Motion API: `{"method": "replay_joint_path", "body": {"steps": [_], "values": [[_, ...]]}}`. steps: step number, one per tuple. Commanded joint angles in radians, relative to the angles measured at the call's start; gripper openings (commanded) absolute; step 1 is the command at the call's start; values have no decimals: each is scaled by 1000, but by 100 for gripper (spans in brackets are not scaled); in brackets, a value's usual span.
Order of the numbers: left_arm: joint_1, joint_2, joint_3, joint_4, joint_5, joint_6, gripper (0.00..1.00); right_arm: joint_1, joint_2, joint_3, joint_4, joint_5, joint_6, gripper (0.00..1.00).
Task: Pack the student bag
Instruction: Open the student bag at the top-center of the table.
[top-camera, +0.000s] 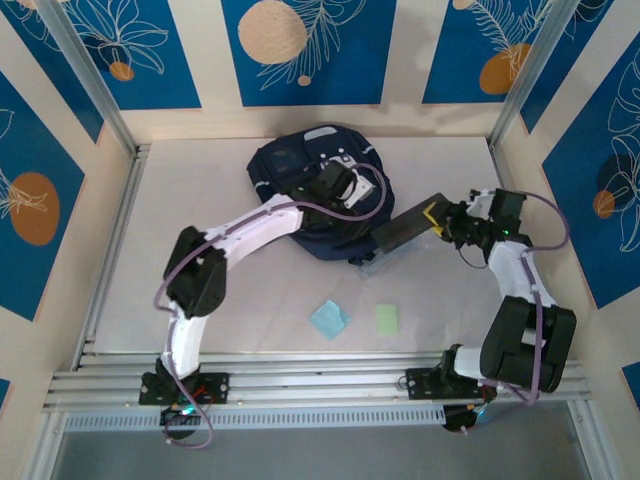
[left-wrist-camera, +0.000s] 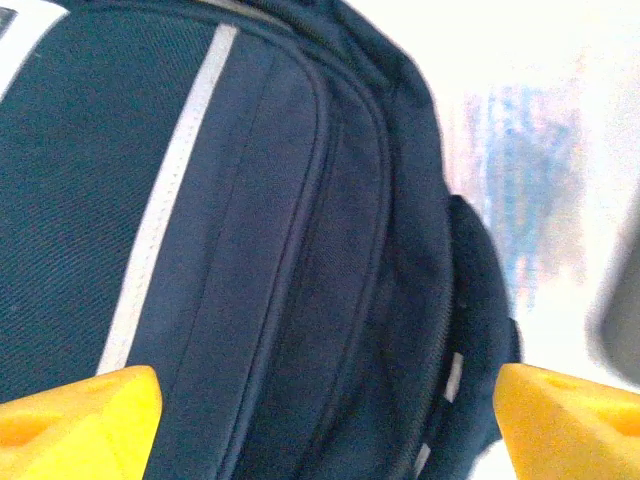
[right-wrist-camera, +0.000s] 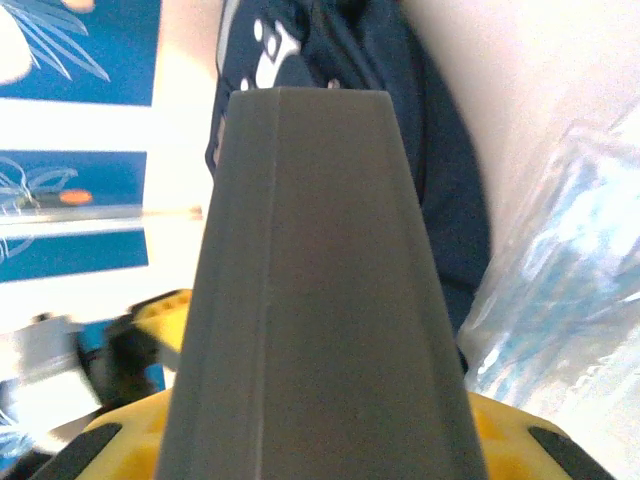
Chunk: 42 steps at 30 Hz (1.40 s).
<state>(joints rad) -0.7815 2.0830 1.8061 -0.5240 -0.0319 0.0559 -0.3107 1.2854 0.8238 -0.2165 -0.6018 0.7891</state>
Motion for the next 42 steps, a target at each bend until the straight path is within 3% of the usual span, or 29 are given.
{"method": "replay_joint_path", "body": {"steps": [1,11,21,25,26,28,29,30,32,36,38,42], "values": [[23,68,96,-45,-42,74,85,-59,-85,-10,-64,-47,-9,9],[61,216,198,-50,-108,102,82,-149,-185,-45,-101,-83,-14,8],[90,263,206,-195,126,59,85,-149,-194,-37,-100,-71,-7,8],[94,278,197,-202,67,61,83,-148,-183,-51,-75,-72,12,8],[99,294,210,-203,45,56,74,-149,-181,-52,-68,-77,16,8],[119,314,227,-187,35,30,34,-145,-182,-55,-62,-78,21,8],[132,317,230,-174,40,9,9,-142,-185,-56,-61,-76,22,8],[145,314,234,-167,45,-14,0,-139,-187,-56,-60,-75,24,8],[172,285,234,-155,106,-72,0,-128,-187,-55,-64,-65,18,8],[272,165,189,-27,463,-355,0,-117,-174,-57,-58,-56,20,8],[315,111,167,66,573,-464,0,-106,-167,-59,-41,-55,32,8],[360,34,185,123,639,-536,0,-40,-141,-49,-13,-22,49,9]]}}
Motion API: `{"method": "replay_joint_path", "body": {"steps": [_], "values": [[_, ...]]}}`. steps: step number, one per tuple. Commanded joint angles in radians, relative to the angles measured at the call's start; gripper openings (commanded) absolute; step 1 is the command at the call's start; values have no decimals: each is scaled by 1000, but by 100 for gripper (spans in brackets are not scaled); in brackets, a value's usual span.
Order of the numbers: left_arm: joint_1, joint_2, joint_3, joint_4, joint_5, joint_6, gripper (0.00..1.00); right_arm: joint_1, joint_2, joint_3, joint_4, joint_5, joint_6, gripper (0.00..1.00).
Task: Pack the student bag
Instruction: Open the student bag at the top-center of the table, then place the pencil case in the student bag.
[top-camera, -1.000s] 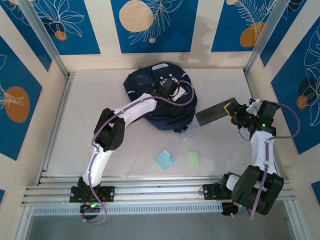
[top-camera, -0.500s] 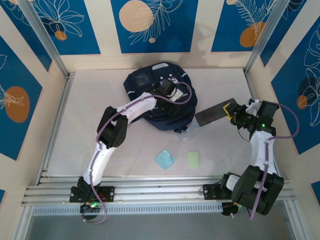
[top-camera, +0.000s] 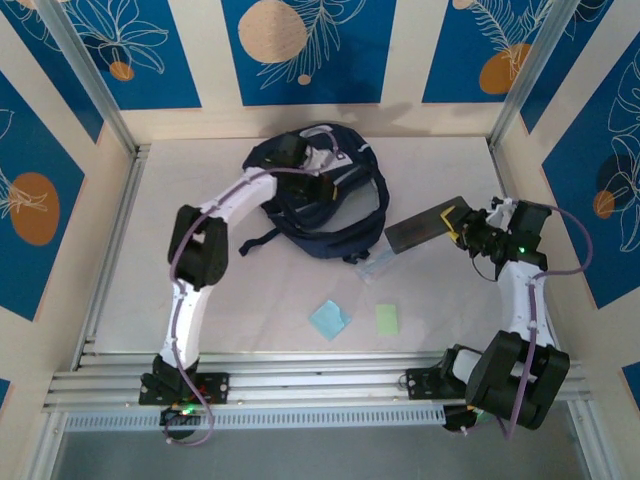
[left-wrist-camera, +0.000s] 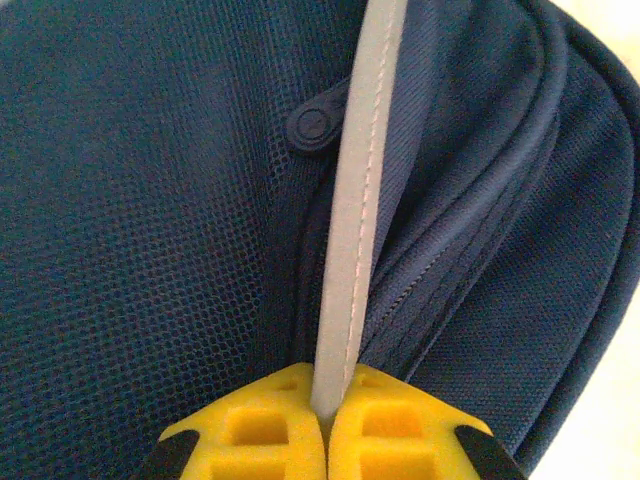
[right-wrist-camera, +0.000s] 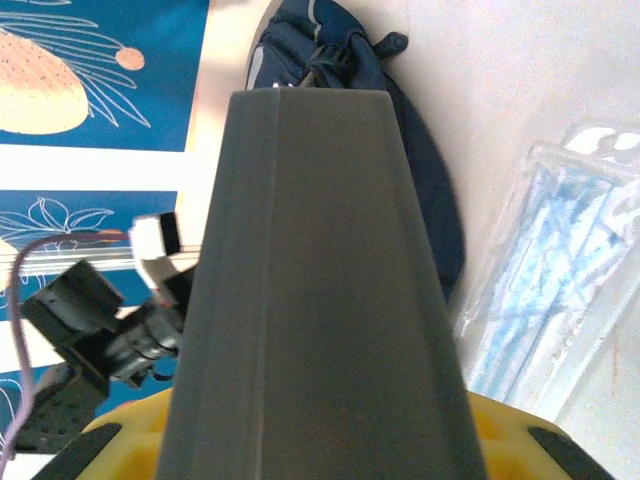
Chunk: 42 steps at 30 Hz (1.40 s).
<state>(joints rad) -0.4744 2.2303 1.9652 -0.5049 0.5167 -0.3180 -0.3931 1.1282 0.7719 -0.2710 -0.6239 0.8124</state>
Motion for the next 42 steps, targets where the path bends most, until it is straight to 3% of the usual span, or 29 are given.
{"method": "replay_joint_path", "body": {"steps": [1,10,13,20,23,26,30,32,42], "values": [[58,-122,34,103,98,-166,0,66,27,7,50,12,31,9],[71,-183,-6,208,206,-277,0,385,263,94,375,206,261,10],[71,-189,-13,219,212,-284,0,472,393,169,507,260,341,9],[71,-190,-32,255,239,-310,0,649,731,445,601,432,440,9],[72,-199,-37,250,220,-303,0,699,897,588,724,369,544,12],[77,-206,-44,249,199,-297,0,732,998,774,610,280,550,16],[90,-226,-91,300,186,-314,0,727,956,775,475,287,473,53],[98,-236,-117,320,183,-319,0,705,891,707,436,305,435,62],[106,-266,-189,343,220,-299,0,556,515,395,-79,338,5,72]]}}
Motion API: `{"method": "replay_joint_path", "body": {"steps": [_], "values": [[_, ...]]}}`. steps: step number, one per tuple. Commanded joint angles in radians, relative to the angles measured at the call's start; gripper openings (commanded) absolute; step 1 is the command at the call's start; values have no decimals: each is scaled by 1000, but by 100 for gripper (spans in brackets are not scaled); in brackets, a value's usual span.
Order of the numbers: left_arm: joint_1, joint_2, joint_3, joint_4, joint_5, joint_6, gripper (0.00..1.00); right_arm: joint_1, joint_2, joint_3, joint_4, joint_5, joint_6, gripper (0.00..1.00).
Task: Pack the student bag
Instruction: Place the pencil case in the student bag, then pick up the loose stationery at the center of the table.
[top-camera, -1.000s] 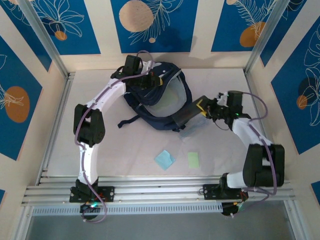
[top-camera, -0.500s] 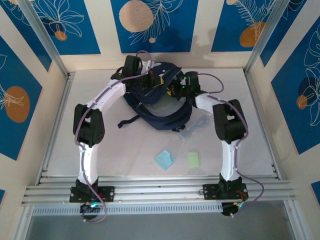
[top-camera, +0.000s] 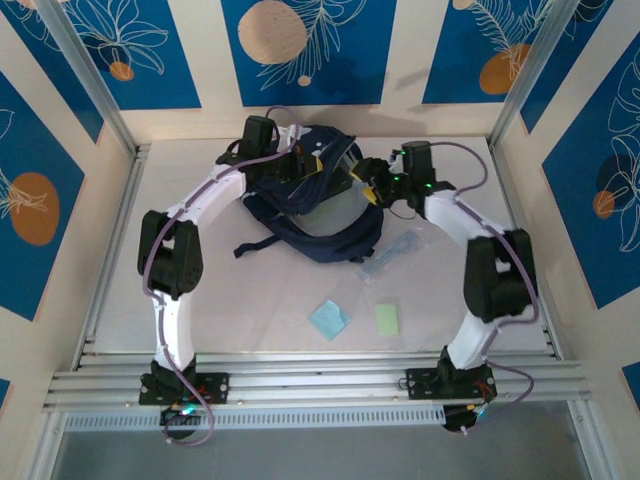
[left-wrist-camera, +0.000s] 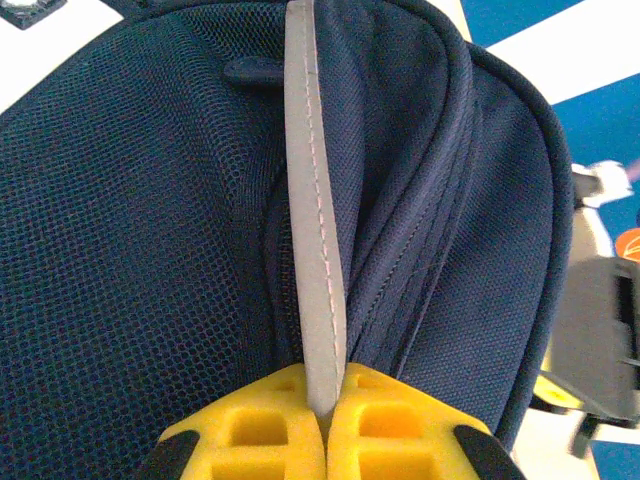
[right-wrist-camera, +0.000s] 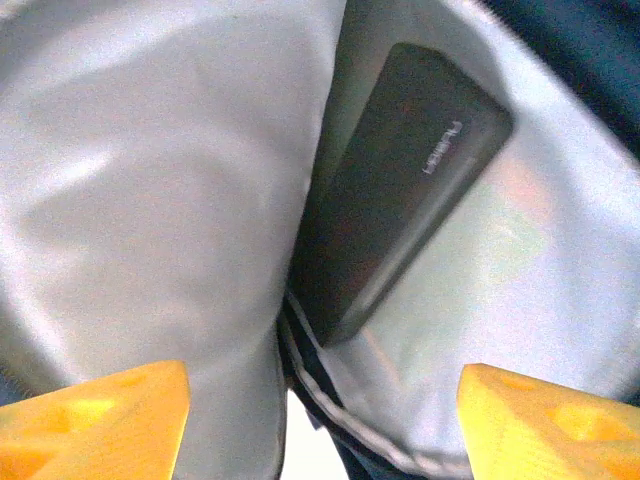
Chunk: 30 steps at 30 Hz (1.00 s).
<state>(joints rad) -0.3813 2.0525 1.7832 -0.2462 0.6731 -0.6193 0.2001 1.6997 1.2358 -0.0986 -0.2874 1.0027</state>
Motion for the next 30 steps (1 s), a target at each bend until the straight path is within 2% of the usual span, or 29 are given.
{"method": "replay_joint_path", "body": {"steps": [1,8,14,20,25,26,27,28,29,30], "values": [[13,-90,-16,91,65,2,0,-56,-83,-96,-294,7,-211,72],[13,-102,-93,196,87,-67,0,-146,-180,-224,-519,172,-284,70],[13,-125,-147,218,75,-76,0,-137,-128,-259,-489,252,-223,68],[13,-152,-208,247,66,-77,0,-81,-53,-289,-440,351,-98,68],[13,-157,-232,269,69,-92,0,-49,-12,-312,-348,349,-33,66],[13,-157,-233,272,71,-96,0,-41,3,-300,-346,351,-33,62],[13,-157,-236,279,72,-99,0,-35,19,-285,-342,350,-37,53],[13,-158,-238,281,71,-101,0,-33,31,-274,-341,346,-44,39],[13,-160,-241,284,70,-102,0,-30,40,-261,-341,346,-50,18],[13,-162,-245,285,67,-103,0,-31,45,-253,-340,342,-56,7]]}}
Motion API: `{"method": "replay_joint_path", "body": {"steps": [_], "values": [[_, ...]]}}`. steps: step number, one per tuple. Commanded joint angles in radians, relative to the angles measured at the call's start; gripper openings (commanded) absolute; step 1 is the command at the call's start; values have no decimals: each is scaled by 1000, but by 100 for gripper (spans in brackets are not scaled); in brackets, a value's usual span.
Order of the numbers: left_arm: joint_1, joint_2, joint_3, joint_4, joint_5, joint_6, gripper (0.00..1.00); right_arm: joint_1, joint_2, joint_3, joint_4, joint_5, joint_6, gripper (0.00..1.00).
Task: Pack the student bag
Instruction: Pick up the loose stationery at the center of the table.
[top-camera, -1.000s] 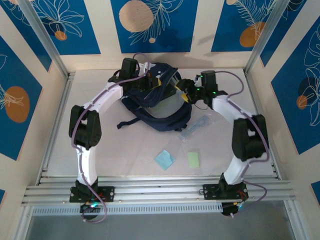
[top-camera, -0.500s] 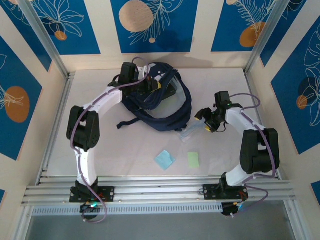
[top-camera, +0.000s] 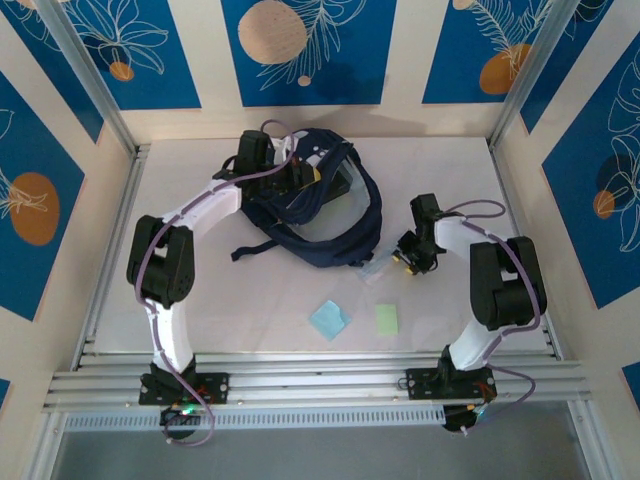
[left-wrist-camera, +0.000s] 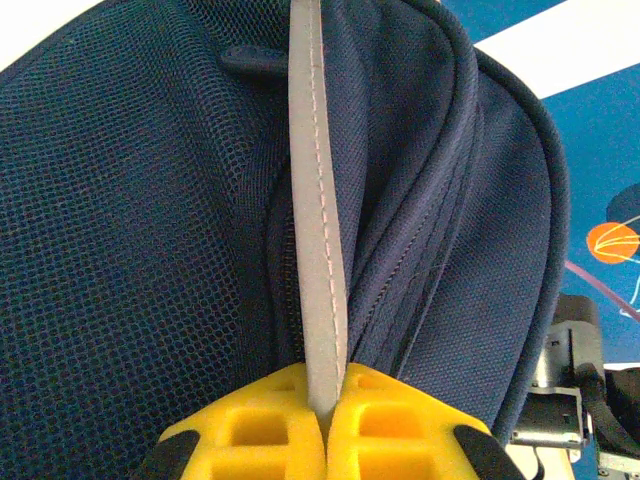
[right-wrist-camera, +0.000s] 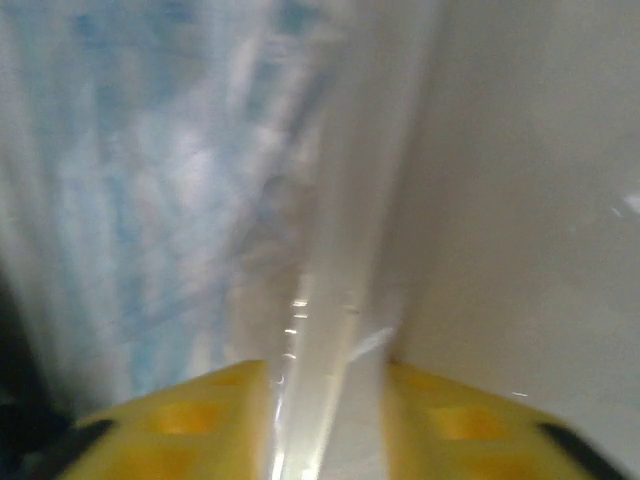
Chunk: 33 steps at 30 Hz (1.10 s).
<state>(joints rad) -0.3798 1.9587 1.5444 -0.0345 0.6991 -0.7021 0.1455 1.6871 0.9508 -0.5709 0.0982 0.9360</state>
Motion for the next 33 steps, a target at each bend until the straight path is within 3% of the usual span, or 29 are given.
{"method": "replay_joint_path", "body": {"steps": [1,5,15,20,23,26,33], "values": [[12,-69,-8,74,39,-20,0,22,58,37,132,-47,5,3],[12,-73,-16,79,40,-25,0,5,14,36,103,-38,-36,0],[12,-75,-9,99,44,-39,0,-112,-317,-50,39,-118,-167,0],[12,-66,-13,111,43,-49,0,-121,-337,-31,14,-157,-191,0],[11,-66,-24,123,41,-54,0,-98,-295,-18,13,-149,-179,26],[12,-66,-29,116,25,-43,0,-56,-242,-2,27,-135,-170,43],[49,-58,44,3,-40,51,0,45,-81,64,46,-80,-134,64]]}}
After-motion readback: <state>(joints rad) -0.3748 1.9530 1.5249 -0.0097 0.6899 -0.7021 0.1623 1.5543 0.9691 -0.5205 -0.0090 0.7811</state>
